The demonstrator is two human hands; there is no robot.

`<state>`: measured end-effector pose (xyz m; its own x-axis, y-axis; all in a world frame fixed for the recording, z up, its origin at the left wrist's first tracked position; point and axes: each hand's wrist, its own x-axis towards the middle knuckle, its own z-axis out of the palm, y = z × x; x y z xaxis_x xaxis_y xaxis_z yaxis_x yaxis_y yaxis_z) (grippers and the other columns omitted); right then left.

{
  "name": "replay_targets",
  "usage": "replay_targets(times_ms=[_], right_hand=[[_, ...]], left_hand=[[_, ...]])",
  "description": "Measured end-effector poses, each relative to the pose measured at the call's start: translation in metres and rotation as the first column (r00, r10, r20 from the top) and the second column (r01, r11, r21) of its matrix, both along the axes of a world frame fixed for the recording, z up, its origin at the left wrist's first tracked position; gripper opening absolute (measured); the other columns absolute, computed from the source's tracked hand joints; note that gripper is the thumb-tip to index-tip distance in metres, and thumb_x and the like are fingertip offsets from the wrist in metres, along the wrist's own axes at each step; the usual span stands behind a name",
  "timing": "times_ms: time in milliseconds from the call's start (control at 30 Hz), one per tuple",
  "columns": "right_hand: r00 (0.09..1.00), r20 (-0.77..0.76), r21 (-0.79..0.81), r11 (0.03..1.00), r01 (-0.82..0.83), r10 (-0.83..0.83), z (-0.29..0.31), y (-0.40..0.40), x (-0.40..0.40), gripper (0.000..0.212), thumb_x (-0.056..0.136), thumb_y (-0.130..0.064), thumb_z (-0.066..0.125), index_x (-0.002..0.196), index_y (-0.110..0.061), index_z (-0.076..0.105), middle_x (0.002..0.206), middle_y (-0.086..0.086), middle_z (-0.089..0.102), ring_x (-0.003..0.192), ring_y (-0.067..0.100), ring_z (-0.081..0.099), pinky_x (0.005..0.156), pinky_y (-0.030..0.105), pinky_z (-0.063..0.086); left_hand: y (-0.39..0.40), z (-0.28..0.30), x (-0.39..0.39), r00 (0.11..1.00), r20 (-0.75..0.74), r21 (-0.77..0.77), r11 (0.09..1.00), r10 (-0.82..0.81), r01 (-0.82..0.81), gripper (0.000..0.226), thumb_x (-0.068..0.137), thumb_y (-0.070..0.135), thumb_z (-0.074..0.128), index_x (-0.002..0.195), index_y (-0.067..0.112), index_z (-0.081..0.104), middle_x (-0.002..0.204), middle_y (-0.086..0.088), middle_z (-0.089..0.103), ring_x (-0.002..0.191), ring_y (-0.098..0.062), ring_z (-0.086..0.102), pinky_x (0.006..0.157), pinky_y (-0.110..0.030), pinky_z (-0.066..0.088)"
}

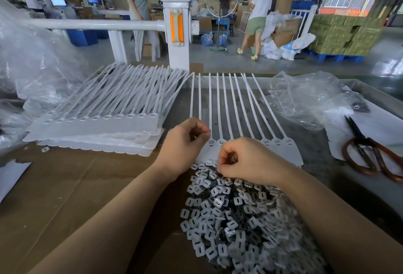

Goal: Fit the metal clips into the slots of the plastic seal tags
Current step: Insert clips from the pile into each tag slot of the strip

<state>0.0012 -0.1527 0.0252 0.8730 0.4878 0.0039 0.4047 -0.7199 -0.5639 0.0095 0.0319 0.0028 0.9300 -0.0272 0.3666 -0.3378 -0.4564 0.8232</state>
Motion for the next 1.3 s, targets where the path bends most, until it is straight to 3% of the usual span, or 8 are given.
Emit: replay_targets(times_ms=[167,267,400,833,933,1000,1133,1300], right_hand=[[0.987,-0.011,0.272,0.950,0.155,-0.159,-0.002,0.001,0.003,0.010,0.085,-0.023,0.073,0.078,-0.026,0.067,0.074,-0.008,0.071,0.054,0.000,0.060,0.048,0.013,0.045],[0.982,-0.060,0.367,0.911,0.187,-0.178,0.000,0.000,0.003,0.007,0.087,-0.024,0.073,0.082,-0.025,0.068,0.079,-0.010,0.073,0.066,0.011,0.066,0.063,0.024,0.053],[0.985,-0.053,0.468,0.867,0.171,-0.166,0.001,0.000,0.004,0.007,0.091,-0.018,0.068,0.087,-0.022,0.069,0.080,-0.012,0.074,0.057,-0.006,0.059,0.059,0.015,0.042],[0.979,-0.015,0.508,0.842,0.180,-0.201,-0.002,0.000,0.006,0.012,0.091,-0.012,0.068,0.090,-0.023,0.071,0.080,-0.013,0.074,0.064,-0.007,0.064,0.057,0.005,0.042],[0.979,-0.021,0.513,0.838,0.185,-0.203,-0.002,0.000,0.006,0.011,0.092,-0.015,0.067,0.094,-0.025,0.071,0.081,-0.014,0.074,0.066,-0.008,0.064,0.057,0.006,0.044],[0.972,-0.002,0.457,0.865,0.209,-0.234,-0.003,0.000,0.006,0.013,0.095,-0.021,0.064,0.102,-0.030,0.069,0.089,-0.015,0.074,0.080,-0.005,0.066,0.066,0.010,0.049],[0.976,0.086,0.084,0.978,0.193,-0.200,-0.009,-0.003,0.006,0.028,0.098,-0.021,0.057,0.122,-0.032,0.065,0.123,-0.015,0.061,0.096,-0.002,0.059,0.071,0.009,0.042],[0.986,0.112,-0.098,0.986,0.137,-0.126,-0.011,0.001,0.004,0.033,0.096,-0.017,0.060,0.125,-0.031,0.067,0.133,-0.006,0.052,0.116,0.015,0.056,0.102,0.035,0.047]], left_hand=[[-0.003,0.002,0.000,0.981,-0.083,-0.192,0.969,-0.176,0.158,0.006,0.093,0.005,0.064,0.093,0.011,0.065,0.079,-0.001,0.068,0.077,-0.013,0.065,0.069,-0.017,0.048],[-0.005,0.003,-0.001,0.970,-0.072,-0.259,0.944,-0.232,0.206,0.004,0.092,0.002,0.063,0.093,0.005,0.066,0.080,-0.005,0.068,0.076,-0.012,0.064,0.067,-0.018,0.048],[-0.006,0.005,-0.004,0.959,-0.068,-0.277,0.929,-0.275,0.247,0.005,0.093,0.002,0.063,0.094,0.000,0.066,0.079,-0.005,0.069,0.074,-0.008,0.062,0.067,-0.016,0.047],[-0.006,0.008,-0.007,0.961,-0.145,-0.232,0.952,-0.238,0.200,0.012,0.092,0.014,0.066,0.082,0.015,0.072,0.069,0.006,0.066,0.065,-0.002,0.057,0.063,-0.010,0.044],[-0.005,0.007,-0.005,0.962,-0.152,-0.183,0.963,-0.227,0.198,0.013,0.094,0.019,0.065,0.082,0.017,0.071,0.072,-0.002,0.062,0.066,-0.011,0.052,0.063,-0.020,0.042],[-0.003,0.004,-0.001,0.970,-0.152,-0.129,0.977,-0.187,0.169,0.014,0.095,0.023,0.063,0.084,0.019,0.069,0.072,-0.001,0.060,0.065,-0.011,0.050,0.063,-0.023,0.041],[0.005,-0.002,0.011,0.996,-0.090,0.089,0.996,0.027,-0.019,0.015,0.097,0.025,0.059,0.083,0.027,0.062,0.070,0.013,0.058,0.061,0.002,0.052,0.060,-0.016,0.037],[0.010,-0.008,0.023,0.983,-0.086,0.172,0.974,0.163,-0.146,0.014,0.098,0.021,0.056,0.084,0.023,0.059,0.073,0.013,0.056,0.067,-0.003,0.051,0.059,-0.018,0.035]])
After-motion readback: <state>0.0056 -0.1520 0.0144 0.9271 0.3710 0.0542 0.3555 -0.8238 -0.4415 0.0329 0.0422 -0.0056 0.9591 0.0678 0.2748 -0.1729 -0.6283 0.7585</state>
